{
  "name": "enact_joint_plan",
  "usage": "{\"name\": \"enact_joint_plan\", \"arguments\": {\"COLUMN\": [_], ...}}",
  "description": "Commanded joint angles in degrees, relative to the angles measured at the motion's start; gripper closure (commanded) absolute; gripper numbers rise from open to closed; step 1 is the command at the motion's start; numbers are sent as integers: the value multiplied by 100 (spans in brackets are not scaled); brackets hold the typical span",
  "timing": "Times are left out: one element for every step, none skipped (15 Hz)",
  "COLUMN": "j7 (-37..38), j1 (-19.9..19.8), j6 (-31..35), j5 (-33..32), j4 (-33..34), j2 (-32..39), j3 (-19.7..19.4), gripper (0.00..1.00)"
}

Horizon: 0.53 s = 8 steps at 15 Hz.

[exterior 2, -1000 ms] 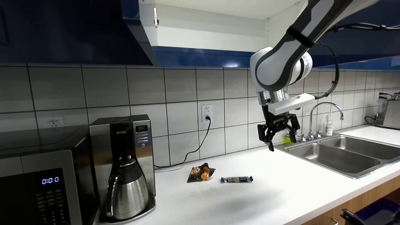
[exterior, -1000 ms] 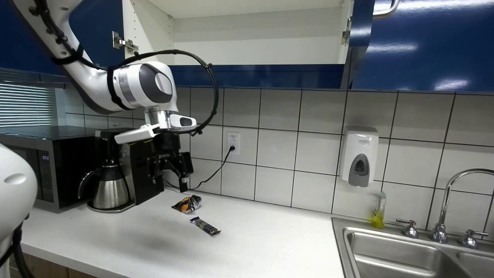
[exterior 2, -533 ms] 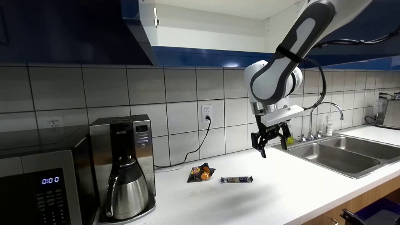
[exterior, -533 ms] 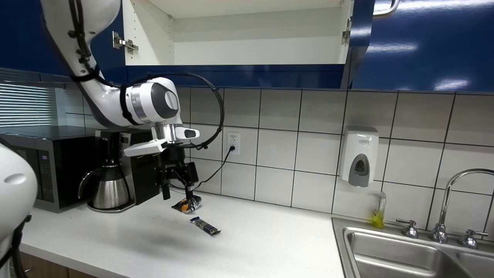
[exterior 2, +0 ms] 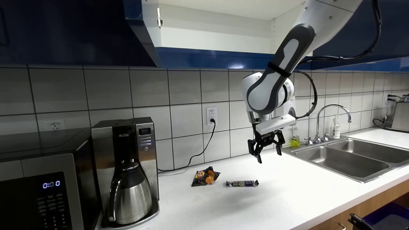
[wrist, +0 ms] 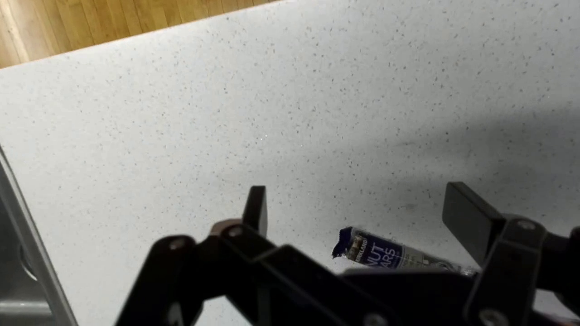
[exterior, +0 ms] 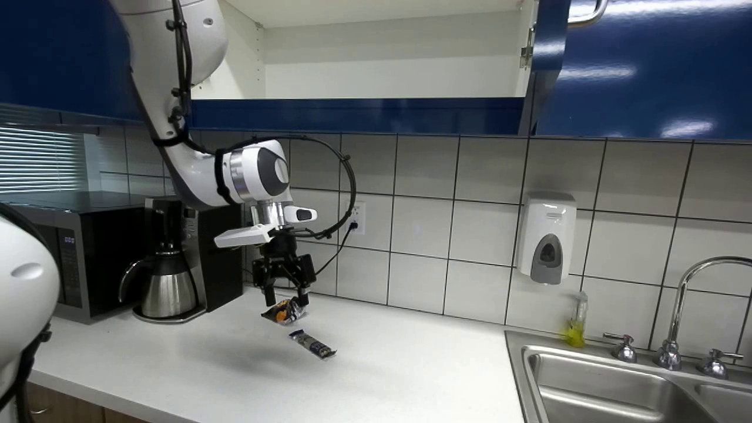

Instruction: Put the chocolate bar inside the cabinet

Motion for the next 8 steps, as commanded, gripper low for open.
{"name": "enact_joint_plan", "arguments": {"j7": [251, 264, 267, 281, 273, 259, 244, 234], "j1": [223, 284, 345, 413, 482, 549, 614, 681], "j6": [29, 27, 15, 18, 6, 5, 3, 3], "j5": [-164, -160, -156, -159, -158, -153, -141, -138], "j4": [604, 756, 900, 1044, 1196, 1349, 1486, 1622], "j2": [620, 779, 919, 1062, 1203, 1349, 1483, 1620], "j3": [-213, -260, -310, -360, -413, -463, -510, -559], "gripper": [0, 0, 0, 0, 0, 0, 0, 0]}}
